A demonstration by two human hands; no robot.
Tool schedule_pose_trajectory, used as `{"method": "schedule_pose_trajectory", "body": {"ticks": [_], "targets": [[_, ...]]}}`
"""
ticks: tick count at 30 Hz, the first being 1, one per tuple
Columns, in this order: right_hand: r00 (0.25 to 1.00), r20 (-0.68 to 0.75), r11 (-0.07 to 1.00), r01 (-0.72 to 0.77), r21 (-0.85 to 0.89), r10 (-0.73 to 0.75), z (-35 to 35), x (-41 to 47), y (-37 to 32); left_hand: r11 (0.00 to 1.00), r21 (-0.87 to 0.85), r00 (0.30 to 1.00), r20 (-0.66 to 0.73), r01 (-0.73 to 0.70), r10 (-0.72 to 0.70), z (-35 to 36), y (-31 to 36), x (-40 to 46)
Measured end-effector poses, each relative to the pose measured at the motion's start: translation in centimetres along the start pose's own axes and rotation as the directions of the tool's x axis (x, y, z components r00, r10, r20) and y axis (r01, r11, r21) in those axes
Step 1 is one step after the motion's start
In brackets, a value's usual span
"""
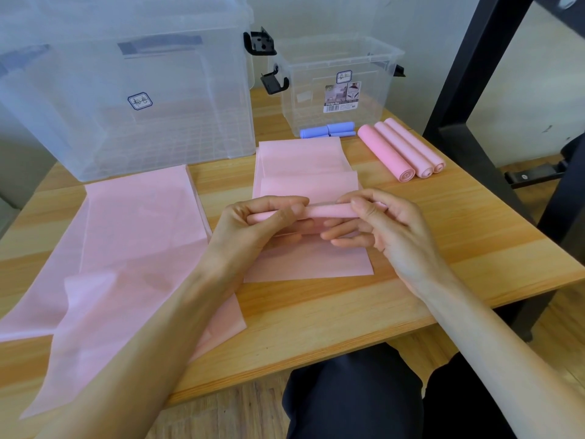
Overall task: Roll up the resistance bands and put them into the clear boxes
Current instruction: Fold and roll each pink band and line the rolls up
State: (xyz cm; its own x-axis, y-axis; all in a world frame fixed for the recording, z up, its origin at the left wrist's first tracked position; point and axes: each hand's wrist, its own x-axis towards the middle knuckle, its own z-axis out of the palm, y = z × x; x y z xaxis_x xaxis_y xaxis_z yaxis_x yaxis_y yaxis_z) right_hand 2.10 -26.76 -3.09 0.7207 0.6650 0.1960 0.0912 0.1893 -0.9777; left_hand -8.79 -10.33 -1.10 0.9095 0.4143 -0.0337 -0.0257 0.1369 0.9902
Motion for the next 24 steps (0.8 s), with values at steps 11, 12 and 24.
{"method": "schedule_pose_trajectory", "body": {"ticks": [11, 12, 24], "targets": [[0.999, -0.051, 1.0, 0.009, -0.003, -0.009, 0.26, -0.17, -0.45, 1.0, -0.004, 1.0, -0.01, -0.01, 0.01, -0.06, -0.24, 0.1], [0.998, -0.063, 1.0, 0.012, -0.008, -0.013, 0.26, -0.21, -0.49, 1.0, -0.006, 1.0, -0.022, -0.013, 0.013, -0.04, -0.26, 0.14], [0.999, -0.027, 0.999, 0.015, -0.048, -0.016, 0.28, -0.42, -0.59, 0.992, 0.122, 1.0, -0.023, -0.014, 0.016, 0.17, -0.14, -0.09]]}}
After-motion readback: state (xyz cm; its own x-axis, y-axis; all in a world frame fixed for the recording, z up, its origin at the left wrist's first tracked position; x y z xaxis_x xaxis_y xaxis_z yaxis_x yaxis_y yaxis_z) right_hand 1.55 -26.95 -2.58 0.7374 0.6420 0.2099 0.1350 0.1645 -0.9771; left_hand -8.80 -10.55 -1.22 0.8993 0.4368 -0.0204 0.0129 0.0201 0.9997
